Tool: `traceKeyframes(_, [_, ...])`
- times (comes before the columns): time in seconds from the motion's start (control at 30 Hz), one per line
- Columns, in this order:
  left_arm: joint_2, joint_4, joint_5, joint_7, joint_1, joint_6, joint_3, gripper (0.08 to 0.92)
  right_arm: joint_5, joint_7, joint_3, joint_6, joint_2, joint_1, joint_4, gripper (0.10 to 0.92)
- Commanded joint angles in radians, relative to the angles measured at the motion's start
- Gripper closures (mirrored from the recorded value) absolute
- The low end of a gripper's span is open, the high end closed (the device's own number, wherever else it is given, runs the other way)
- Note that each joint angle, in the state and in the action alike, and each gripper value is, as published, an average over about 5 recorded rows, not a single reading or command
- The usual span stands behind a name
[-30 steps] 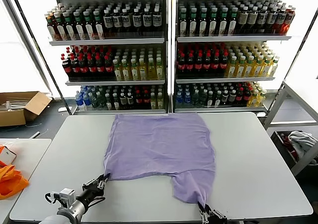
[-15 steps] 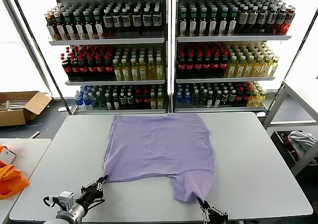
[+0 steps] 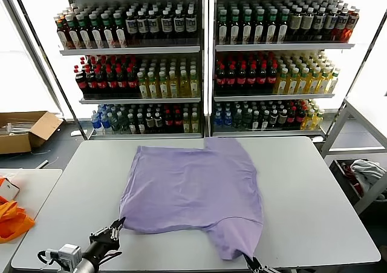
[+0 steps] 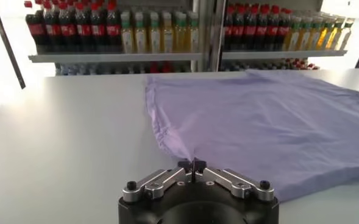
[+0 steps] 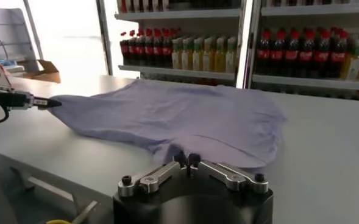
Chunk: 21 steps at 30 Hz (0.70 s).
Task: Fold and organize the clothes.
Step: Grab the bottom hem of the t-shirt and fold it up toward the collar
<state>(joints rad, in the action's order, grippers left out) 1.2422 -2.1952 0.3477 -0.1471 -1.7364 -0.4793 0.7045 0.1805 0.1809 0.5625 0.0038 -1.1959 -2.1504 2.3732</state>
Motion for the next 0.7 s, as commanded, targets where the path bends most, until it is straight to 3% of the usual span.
traceKeyframes(0.03, [-0.011,-0.058,0.0,-0.007,-0.045,-0.009,0.02,0.914,0.069,-0.007,0.007,0.048,0.0,0.086,0.005,0.918])
traceKeyframes(0.3, [-0.082,-0.006,0.052,0.004,0.105,-0.03,-0.002,0.914,0.144,-0.066,-0.048,-0.043,0.001,0.441,-0.079,0.918])
traceKeyframes(0.7, [-0.198,0.205,0.163,-0.007,0.321,-0.026,-0.07,0.914,0.309,-0.108,-0.104,-0.105,0.127,0.839,-0.342,0.918])
